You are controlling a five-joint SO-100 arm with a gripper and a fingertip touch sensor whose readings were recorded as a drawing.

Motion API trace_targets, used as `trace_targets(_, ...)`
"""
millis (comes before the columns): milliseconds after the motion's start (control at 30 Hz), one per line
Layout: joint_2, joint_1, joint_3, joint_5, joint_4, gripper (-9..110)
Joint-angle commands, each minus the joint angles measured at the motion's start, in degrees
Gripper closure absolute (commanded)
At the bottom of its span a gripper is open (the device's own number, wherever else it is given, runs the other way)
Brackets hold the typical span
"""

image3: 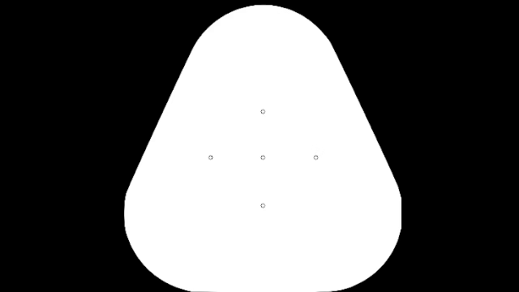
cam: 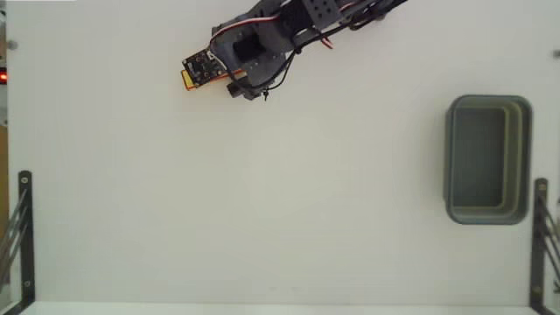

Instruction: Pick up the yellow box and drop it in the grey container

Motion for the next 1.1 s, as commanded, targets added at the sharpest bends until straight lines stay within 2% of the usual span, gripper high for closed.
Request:
trace_targets(0, 1.15, 0.48, 0.21, 0.26, -0.82, 35)
trace_targets(1067, 1.15, 0.48, 0.21, 0.26, -0.82, 43)
